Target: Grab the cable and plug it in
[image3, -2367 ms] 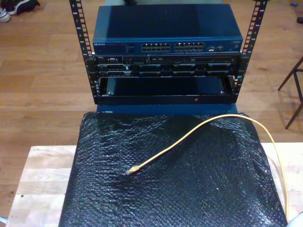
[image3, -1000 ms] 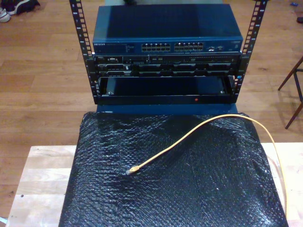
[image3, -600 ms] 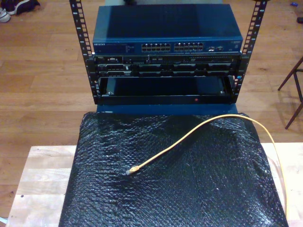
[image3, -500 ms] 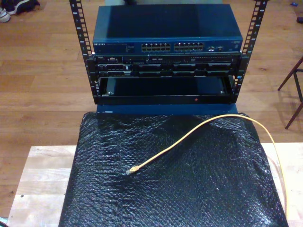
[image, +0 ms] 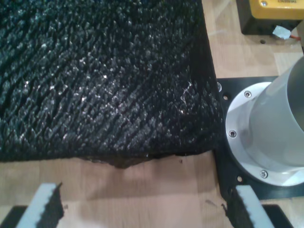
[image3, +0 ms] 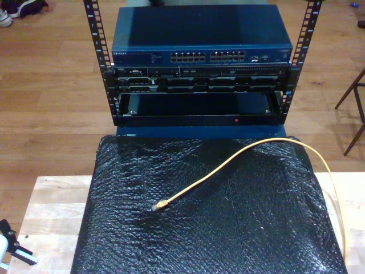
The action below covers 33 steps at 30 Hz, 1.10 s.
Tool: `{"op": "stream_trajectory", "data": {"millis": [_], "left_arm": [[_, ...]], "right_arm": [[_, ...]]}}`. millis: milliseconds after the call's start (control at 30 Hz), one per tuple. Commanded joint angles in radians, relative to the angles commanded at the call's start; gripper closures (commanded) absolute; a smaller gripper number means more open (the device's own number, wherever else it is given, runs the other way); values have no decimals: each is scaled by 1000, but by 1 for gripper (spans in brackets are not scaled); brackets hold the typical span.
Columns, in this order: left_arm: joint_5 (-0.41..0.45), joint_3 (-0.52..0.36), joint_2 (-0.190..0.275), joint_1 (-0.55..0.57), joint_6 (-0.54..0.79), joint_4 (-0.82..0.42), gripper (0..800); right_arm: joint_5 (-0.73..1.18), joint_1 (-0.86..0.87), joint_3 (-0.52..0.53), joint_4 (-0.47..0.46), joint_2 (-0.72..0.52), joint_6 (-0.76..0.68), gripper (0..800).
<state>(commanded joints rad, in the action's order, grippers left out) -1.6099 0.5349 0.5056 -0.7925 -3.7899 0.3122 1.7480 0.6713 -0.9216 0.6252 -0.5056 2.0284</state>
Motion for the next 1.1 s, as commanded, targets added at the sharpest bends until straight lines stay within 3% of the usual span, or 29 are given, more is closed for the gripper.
{"op": "stream_trajectory", "data": {"millis": [767,1100], "left_arm": [[80,-9,-43,83,-123,44,0],[100,-9,-41,152,-204,44,0]], "right_arm": [[-230,-428,-157,-15,164,-262,2],[-400,-646,-164,-180,235,-373,2]]}}
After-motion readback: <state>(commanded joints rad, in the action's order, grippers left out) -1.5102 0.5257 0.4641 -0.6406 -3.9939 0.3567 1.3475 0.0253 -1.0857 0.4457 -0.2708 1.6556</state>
